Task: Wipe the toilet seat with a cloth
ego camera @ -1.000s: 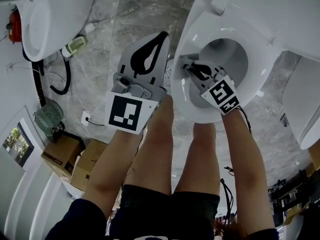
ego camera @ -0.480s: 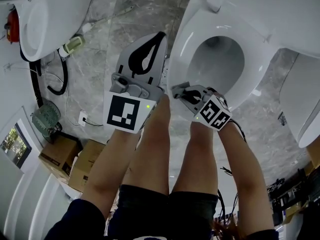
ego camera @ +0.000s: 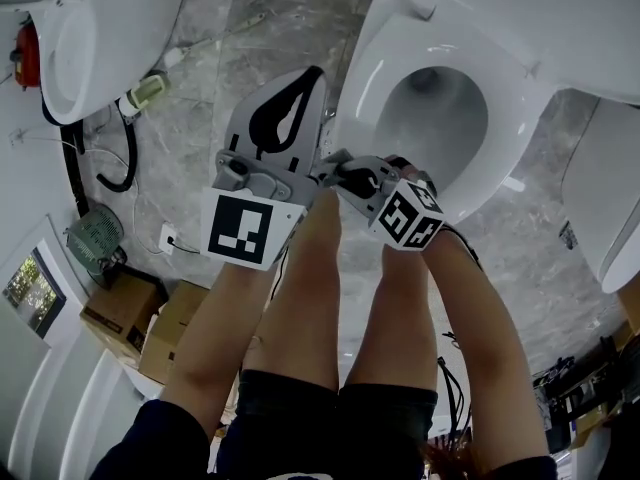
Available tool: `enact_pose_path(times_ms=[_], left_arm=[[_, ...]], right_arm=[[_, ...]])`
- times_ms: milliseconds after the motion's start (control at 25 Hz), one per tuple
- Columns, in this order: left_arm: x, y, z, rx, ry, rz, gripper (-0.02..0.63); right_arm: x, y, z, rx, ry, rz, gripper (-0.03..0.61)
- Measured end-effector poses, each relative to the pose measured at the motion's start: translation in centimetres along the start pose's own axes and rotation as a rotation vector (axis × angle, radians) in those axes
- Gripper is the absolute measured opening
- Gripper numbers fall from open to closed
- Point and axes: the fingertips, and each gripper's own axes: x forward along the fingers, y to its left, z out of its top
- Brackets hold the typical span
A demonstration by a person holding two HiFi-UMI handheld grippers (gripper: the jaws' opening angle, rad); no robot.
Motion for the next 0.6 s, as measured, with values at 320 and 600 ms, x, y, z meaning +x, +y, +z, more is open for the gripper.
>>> enact_pose_path(times_ms=[320,600], left_arm=[[-0.7,-0.3,-0.1,-0.004,-0.011,0.008,0.02],[-1.6,-0.4,-0.9,-0.016,-0.006,0.037,0.02]], right_arm=[[-3.2,10.3,-8.4,-0.055,0.241,0.309,0.028],[0.2,0.1,-0.7,0.036,0.041,0.013,0.028]])
